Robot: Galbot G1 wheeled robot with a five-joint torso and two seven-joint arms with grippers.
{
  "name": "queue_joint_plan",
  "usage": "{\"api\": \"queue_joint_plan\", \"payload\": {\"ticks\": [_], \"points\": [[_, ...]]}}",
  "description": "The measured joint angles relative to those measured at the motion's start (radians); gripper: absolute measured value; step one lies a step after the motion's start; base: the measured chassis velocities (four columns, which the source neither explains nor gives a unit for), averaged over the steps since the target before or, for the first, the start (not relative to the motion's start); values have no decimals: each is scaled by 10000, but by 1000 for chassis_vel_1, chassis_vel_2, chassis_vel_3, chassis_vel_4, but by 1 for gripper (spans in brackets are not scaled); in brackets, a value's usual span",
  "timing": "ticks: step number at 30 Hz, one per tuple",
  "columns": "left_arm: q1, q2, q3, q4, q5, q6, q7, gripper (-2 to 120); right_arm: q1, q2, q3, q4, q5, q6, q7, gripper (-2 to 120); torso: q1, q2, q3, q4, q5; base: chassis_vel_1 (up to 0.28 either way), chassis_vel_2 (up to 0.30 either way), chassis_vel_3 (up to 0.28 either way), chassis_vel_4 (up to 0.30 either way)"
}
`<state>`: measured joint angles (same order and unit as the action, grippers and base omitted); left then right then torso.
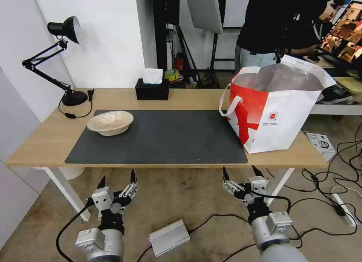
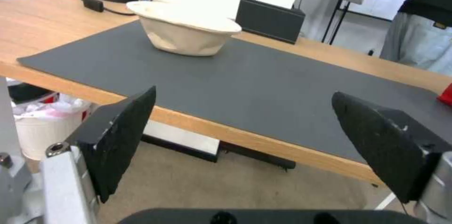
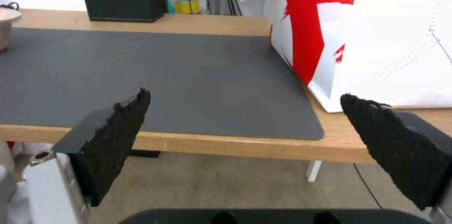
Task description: Pick up the trash from the table and place it into the takeout bag.
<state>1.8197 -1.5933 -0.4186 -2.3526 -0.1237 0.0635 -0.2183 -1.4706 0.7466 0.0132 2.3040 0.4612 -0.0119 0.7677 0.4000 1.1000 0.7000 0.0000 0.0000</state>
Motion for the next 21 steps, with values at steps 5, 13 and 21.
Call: {"api": "queue_joint_plan", "payload": {"ticks": [5, 13, 21], "points": [[1, 0, -20, -2, -10, 0, 0, 100, 0, 3, 0, -5, -2, -1, 3, 100, 0, 0, 0, 0, 0, 0, 0, 0, 0], [-52, 4, -72, -135, -133, 28, -4, 100, 4, 6, -1, -11, -3, -1, 3, 100, 0, 0, 0, 0, 0, 0, 0, 0, 0], [-466, 30, -359, -583, -1207, 571, -355, 100, 6, 5, -1, -18, -3, -1, 3, 100, 0, 0, 0, 0, 0, 0, 0, 0, 0]]}}
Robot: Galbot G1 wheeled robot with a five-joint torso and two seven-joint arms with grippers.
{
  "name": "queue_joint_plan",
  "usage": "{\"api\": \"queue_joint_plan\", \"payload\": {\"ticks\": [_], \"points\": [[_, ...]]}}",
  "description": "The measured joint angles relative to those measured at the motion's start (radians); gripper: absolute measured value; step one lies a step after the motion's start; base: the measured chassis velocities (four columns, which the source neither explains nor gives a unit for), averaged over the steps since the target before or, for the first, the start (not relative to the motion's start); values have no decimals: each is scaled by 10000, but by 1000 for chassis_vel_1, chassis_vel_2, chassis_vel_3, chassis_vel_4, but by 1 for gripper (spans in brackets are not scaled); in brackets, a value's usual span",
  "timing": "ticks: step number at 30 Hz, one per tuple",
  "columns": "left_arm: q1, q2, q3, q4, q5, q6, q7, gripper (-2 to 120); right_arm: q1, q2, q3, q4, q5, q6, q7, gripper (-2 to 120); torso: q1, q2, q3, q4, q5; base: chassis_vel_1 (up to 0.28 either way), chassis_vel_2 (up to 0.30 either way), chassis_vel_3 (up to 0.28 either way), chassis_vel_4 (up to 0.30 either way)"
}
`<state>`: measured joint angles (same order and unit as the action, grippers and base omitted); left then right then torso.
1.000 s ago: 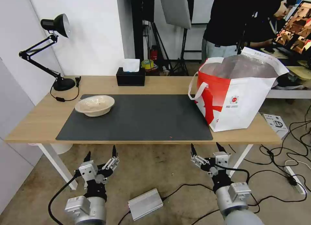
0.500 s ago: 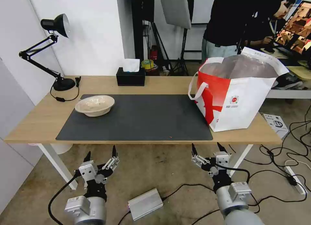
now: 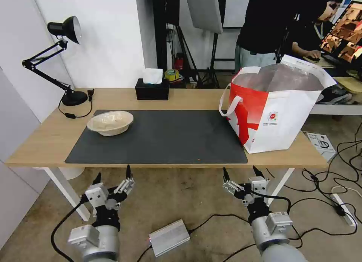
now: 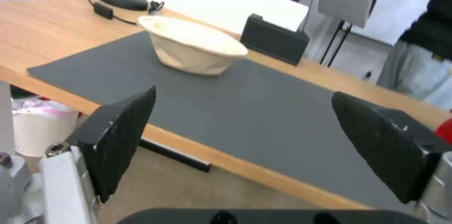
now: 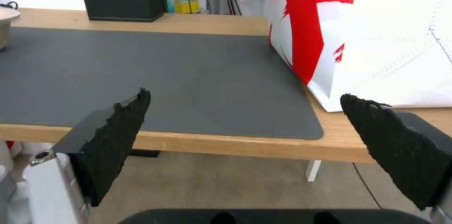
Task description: Pick up the trash from the table and place it into the takeout bag.
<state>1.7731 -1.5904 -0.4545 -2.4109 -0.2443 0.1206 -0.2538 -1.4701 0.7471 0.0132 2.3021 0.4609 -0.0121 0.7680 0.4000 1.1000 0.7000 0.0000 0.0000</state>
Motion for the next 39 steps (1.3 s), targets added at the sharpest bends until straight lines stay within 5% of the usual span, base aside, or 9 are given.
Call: {"api": "queue_joint_plan", "payload": {"ticks": [5, 18, 26, 39], "points": [[-218, 90, -154, -117, -592, 91, -115, 100, 0, 0, 0, -2, 0, 0, -1, 100, 0, 0, 0, 1, 0, 0, 0, 0, 0], [-1487, 1078, -581, -489, -4837, 500, -1408, 100, 1, 0, 0, -4, 0, 0, -4, 100, 0, 0, 0, 1, -1, 0, 0, 0, 0], [-2770, 2338, -1209, -418, -8721, 773, -3031, 100, 1, 1, 0, -3, 0, 6, -5, 100, 1, -1, 1, 0, -2, 0, 0, 0, 0], [-4777, 4031, -2085, 215, -12948, 1008, -5294, 100, 1, 1, -1, -4, 1, 11, -5, 100, 0, -1, 1, 0, -2, 0, 0, 0, 0]]}}
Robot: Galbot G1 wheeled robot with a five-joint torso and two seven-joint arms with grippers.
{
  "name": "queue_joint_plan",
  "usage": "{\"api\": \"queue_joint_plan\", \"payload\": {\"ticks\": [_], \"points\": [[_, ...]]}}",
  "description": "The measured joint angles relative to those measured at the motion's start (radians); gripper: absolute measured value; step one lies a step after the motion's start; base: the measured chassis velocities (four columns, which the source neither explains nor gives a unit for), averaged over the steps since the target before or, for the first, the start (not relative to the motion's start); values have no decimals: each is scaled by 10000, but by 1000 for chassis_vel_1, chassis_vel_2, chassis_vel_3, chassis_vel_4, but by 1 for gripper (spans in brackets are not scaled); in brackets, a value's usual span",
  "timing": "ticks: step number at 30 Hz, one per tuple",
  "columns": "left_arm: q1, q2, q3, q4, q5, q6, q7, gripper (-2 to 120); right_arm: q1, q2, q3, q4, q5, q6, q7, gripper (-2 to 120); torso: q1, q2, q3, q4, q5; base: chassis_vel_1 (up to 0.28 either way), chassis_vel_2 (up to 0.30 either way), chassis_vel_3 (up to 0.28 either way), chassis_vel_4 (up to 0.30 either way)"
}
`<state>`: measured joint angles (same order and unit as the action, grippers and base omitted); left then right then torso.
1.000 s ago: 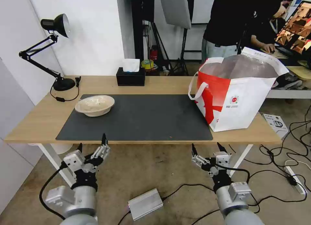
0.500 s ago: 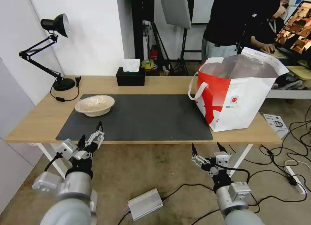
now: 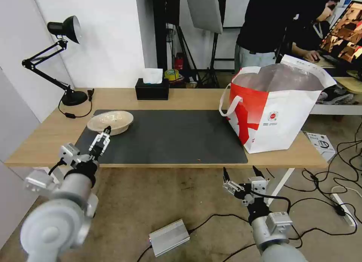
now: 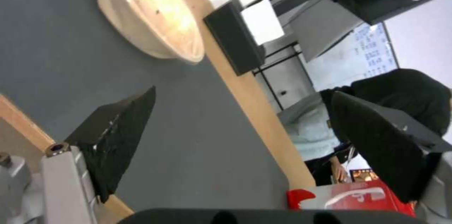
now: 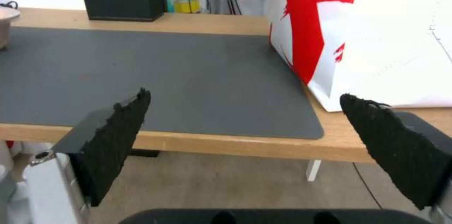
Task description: Pick up the trash from the table and place it into the takeout bag.
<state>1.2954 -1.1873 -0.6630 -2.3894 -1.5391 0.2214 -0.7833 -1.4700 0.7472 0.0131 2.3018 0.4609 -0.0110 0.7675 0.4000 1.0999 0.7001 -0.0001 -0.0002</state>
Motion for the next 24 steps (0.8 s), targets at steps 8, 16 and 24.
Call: {"api": "queue_joint_plan", "payload": {"ticks": [8, 16, 24], "points": [[-708, 420, 26, 600, -911, 66, -816, 100, 0, 0, 0, 0, 0, 0, 0, 100, 0, 0, 0, 1, 0, 0, 0, 0, 0], [-1527, 623, 374, 1177, -1259, 107, -1676, 100, 0, 0, 0, 0, 0, 0, 0, 100, 0, 0, 0, 1, 1, 0, 0, 0, 0], [-2329, 1126, 678, 1974, -1690, 86, -2177, 100, 0, 0, 0, 0, 0, 0, 0, 100, 0, 0, 0, 2, 1, 0, 0, 0, 0]]}}
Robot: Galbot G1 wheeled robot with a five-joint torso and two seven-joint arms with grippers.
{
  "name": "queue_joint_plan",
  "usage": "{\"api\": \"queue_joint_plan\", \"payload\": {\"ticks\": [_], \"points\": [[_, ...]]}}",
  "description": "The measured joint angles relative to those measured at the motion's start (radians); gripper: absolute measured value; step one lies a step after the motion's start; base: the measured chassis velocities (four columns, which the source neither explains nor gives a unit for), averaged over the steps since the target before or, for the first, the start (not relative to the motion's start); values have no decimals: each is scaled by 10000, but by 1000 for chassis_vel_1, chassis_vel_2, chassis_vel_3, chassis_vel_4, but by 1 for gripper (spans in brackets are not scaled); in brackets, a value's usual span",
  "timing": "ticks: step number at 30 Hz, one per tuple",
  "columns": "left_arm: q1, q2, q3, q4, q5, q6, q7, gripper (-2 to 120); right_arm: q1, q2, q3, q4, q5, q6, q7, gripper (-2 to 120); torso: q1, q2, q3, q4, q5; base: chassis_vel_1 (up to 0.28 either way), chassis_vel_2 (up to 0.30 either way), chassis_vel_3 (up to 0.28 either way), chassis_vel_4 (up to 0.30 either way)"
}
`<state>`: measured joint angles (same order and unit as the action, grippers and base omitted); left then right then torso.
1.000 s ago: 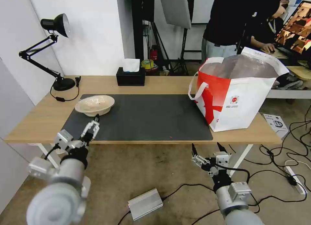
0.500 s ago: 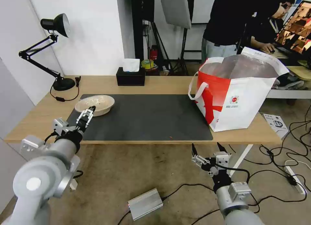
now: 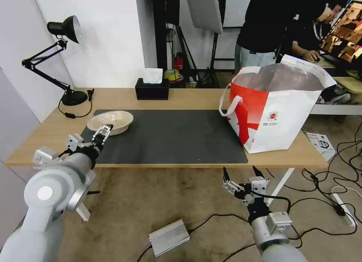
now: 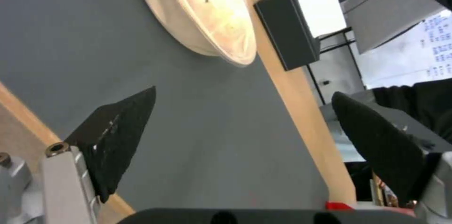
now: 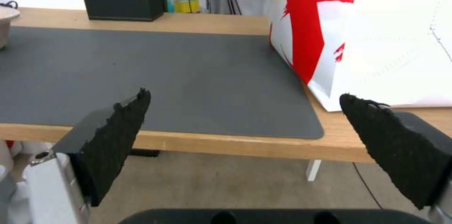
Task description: Pick up the trash from the table and place it into the takeout bag.
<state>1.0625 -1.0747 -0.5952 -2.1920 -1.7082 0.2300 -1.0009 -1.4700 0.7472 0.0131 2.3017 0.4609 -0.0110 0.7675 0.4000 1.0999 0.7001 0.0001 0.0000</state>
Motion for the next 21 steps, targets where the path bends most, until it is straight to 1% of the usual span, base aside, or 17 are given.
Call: {"api": "queue_joint_plan", "payload": {"ticks": [4, 7, 11, 19, 21], "points": [[-630, 153, 254, 525, -218, -27, -237, 100, 0, 0, -1, 0, 0, 0, 0, 100, 0, 0, 0, -1, 1, 0, 0, 0, 0], [-879, 179, 351, 752, -309, -34, -310, 100, 0, 0, 0, 0, 0, 0, 0, 100, 0, 0, 0, -1, 0, 0, 0, 0, 0], [-1241, 248, 444, 1073, -535, -36, -583, 100, 0, 0, 0, 0, 0, 0, 0, 100, 0, 0, -1, -1, 1, 0, 0, 0, 0], [-1597, 318, 515, 1448, -632, -67, -653, 100, 0, 0, 0, 0, 0, -1, 0, 100, 0, 0, 0, -1, 0, 0, 0, 0, 0], [-1806, 367, 551, 1664, -667, -85, -715, 100, 0, 0, 0, 0, 0, -1, 0, 100, 0, 0, -1, 0, 0, 0, 0, 0, 0]]}}
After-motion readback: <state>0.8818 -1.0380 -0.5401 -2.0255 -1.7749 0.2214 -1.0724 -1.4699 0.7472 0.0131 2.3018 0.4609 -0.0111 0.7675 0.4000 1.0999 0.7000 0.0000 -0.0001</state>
